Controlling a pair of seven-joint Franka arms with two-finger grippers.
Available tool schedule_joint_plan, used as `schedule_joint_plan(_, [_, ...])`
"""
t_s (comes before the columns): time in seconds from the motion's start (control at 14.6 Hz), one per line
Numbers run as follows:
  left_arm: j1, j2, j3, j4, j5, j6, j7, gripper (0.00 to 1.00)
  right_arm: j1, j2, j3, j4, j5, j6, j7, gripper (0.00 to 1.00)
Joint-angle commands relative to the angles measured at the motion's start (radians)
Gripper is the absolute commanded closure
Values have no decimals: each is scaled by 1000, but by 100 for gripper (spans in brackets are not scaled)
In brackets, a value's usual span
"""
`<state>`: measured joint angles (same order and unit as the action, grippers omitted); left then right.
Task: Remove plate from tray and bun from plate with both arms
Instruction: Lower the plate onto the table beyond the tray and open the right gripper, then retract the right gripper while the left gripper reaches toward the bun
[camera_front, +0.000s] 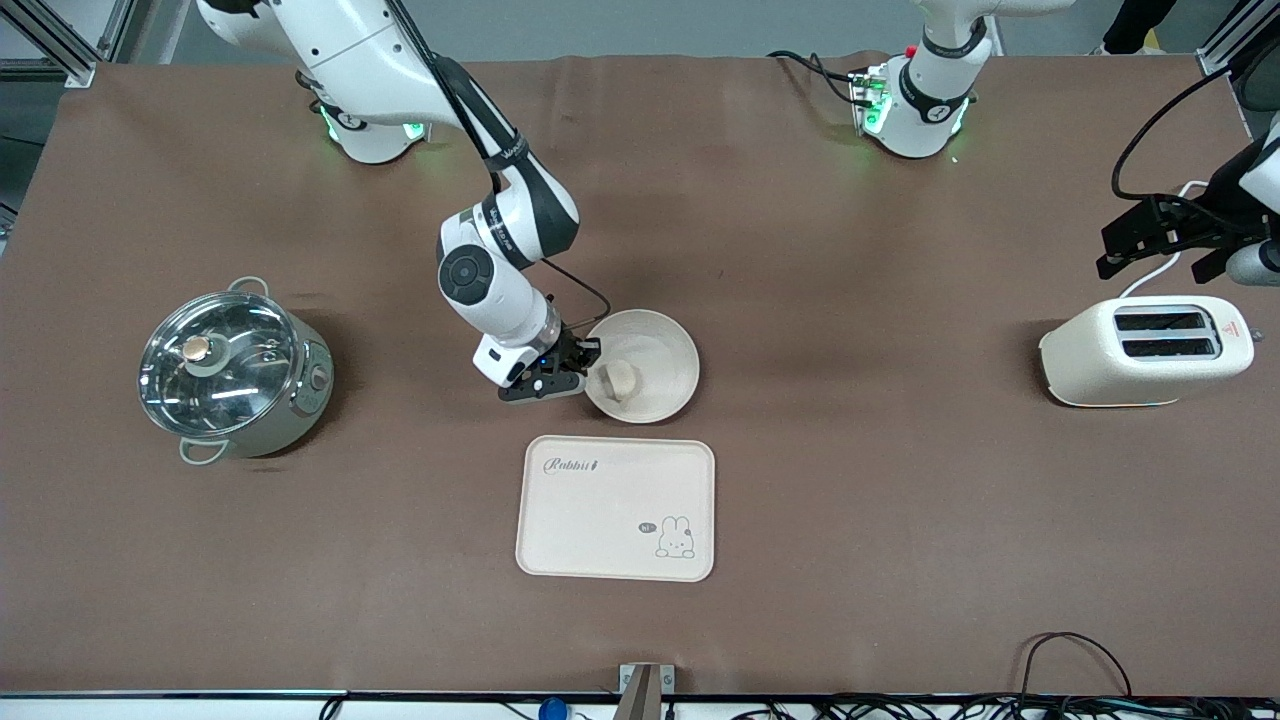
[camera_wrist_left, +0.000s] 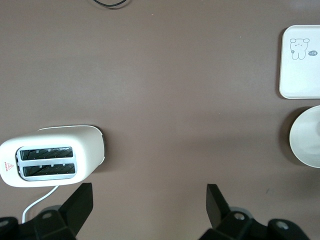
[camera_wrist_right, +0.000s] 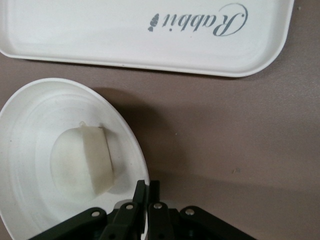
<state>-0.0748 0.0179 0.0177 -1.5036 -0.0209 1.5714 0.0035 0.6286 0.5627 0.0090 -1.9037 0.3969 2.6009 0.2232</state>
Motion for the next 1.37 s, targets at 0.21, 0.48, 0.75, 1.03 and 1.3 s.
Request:
schedule_joint_plan(0.21, [6, 2, -7, 0, 3, -46, -2, 0, 2, 25, 2, 25, 33, 1, -18, 37])
schedule_joint_plan(0.48, [-25, -9, -33, -13, -14, -99, -97, 0, -10, -36, -9, 40, 20, -94, -19, 0])
schedule_joint_plan(0.75, [-36, 32, -175, -41, -68, -16, -377, 0, -38, -214, -139, 119, -1, -400, -21, 0])
schedule_joint_plan(1.03, [-42, 152, -330, -96, -70, 273, -539, 0, -40, -320, -291, 316, -241, -793, -21, 0])
schedule_joint_plan(1.3, [-181, 373, -367, -92, 22, 575, -787, 0, -38, -411, -434, 361, -306, -942, -138, 0])
